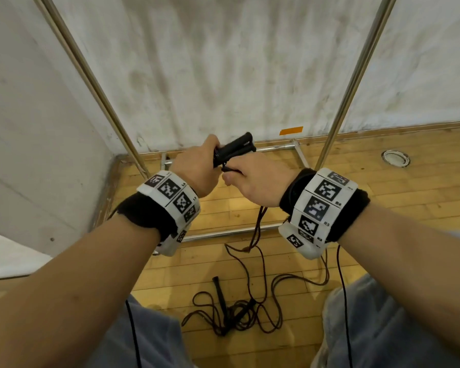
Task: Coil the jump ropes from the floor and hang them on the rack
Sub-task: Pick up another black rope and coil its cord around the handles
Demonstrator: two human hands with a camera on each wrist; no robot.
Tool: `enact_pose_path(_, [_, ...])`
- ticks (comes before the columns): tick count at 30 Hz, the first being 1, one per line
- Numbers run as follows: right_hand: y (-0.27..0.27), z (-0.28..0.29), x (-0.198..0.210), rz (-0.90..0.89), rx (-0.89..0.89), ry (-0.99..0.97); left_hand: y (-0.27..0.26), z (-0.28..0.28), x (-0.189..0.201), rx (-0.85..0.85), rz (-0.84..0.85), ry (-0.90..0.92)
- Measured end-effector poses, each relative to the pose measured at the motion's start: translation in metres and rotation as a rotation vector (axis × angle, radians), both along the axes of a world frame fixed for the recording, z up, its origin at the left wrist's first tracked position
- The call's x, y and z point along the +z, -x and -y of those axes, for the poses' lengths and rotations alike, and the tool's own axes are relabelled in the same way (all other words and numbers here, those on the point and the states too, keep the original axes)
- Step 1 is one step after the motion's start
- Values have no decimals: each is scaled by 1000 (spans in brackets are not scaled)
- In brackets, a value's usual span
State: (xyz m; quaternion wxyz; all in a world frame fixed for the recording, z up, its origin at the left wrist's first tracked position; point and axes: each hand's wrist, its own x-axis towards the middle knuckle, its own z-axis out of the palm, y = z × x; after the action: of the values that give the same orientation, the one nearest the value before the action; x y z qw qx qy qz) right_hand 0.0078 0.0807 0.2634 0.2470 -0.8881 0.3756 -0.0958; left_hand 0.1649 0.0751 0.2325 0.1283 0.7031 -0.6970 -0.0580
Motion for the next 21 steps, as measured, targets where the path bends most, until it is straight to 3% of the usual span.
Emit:
enact_pose_path(3, [3,5,4,46,6,45,8,-4,-10,-105,47,11])
enact_pose_path(9, [15,19,5,132,-69,113,24,-8,-13,-103,60,142])
enact_pose_path(14, [26,32,7,150,-181,210,28,-14,-12,-110,39,98])
enact_pose_path(17, [35,45,10,176,-271,132,29,-19,-2,-177,-3,33])
enact_pose_path(21, [46,55,10,215,-298,-124,27,-27,12,-292,-168,15])
